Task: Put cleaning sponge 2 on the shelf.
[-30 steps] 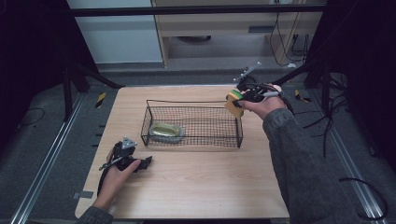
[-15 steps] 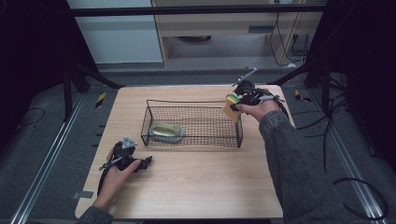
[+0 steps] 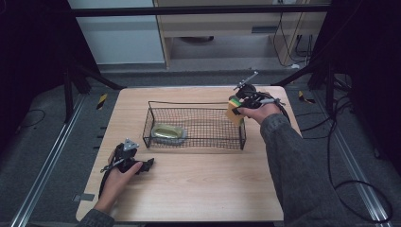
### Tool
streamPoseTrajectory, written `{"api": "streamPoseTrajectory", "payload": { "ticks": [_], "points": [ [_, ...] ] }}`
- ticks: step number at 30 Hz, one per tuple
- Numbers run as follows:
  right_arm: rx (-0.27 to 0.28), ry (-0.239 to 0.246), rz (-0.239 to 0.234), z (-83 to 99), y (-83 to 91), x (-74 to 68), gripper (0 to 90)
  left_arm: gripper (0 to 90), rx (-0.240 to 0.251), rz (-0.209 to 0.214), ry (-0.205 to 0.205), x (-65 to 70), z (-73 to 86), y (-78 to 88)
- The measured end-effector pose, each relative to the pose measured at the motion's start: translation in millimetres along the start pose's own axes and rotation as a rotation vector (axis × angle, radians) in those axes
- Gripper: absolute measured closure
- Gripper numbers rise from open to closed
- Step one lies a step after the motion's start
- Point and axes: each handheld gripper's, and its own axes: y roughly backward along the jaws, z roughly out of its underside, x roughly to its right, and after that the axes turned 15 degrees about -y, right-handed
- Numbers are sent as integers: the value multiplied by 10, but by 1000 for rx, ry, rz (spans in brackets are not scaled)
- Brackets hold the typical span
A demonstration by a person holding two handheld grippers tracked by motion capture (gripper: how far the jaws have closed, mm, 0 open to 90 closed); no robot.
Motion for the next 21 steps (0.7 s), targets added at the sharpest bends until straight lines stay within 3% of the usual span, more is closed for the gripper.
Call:
{"api": "streamPoseTrajectory", "payload": {
  "ticks": [21],
  "points": [
    [-27,-6,7,78,-230,8,645,0,1,0,-1,-1,-3,-3]
  ]
}}
